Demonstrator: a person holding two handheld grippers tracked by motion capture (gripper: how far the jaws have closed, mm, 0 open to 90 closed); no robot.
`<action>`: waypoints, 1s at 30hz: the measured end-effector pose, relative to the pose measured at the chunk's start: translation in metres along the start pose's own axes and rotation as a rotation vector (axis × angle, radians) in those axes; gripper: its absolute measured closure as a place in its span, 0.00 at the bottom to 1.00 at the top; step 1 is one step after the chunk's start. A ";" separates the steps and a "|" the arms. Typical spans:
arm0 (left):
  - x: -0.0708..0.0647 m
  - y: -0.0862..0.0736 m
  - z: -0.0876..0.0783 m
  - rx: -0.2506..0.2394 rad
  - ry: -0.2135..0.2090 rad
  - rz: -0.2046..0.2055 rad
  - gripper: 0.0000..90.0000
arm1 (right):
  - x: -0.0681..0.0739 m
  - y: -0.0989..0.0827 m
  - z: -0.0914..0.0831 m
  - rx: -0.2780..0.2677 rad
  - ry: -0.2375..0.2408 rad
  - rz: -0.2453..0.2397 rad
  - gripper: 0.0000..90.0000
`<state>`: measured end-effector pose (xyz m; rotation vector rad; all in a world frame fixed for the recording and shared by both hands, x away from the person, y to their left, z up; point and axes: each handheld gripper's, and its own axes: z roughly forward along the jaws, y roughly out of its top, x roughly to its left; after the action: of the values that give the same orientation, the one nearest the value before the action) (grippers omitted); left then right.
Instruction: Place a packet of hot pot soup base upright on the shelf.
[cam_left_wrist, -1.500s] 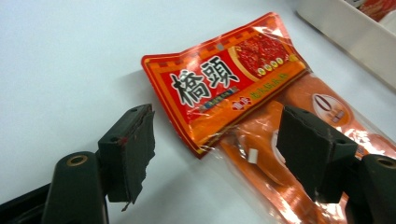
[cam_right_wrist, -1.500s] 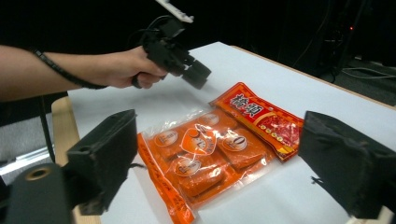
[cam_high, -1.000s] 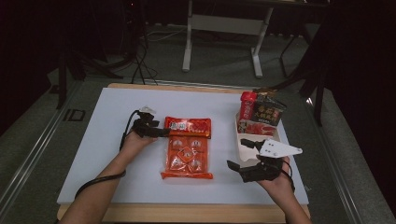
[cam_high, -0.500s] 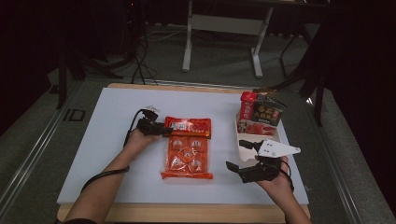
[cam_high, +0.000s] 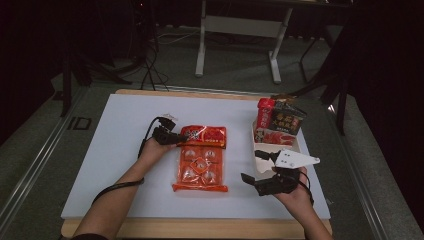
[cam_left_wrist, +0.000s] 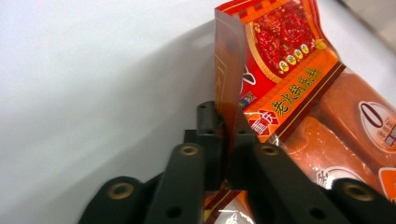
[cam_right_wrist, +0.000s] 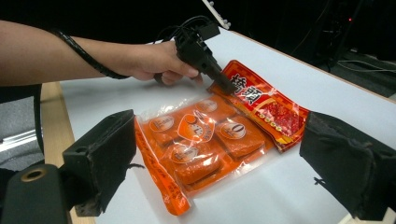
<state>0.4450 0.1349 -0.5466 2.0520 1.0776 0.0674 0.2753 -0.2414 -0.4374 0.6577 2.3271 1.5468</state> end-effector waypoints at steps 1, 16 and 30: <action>-0.001 0.000 -0.001 -0.004 0.004 -0.006 0.98 | -0.001 0.000 0.000 -0.003 -0.006 0.000 0.12; -0.025 0.010 -0.045 -0.135 -0.007 0.065 0.99 | -0.004 0.001 -0.001 -0.002 -0.043 0.012 0.14; -0.040 0.010 -0.071 -0.185 -0.035 0.090 0.99 | -0.007 0.002 -0.001 0.004 -0.051 0.033 0.16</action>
<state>0.3990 0.1472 -0.4796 1.9268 0.9221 0.1701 0.2814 -0.2452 -0.4357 0.7315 2.2941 1.5221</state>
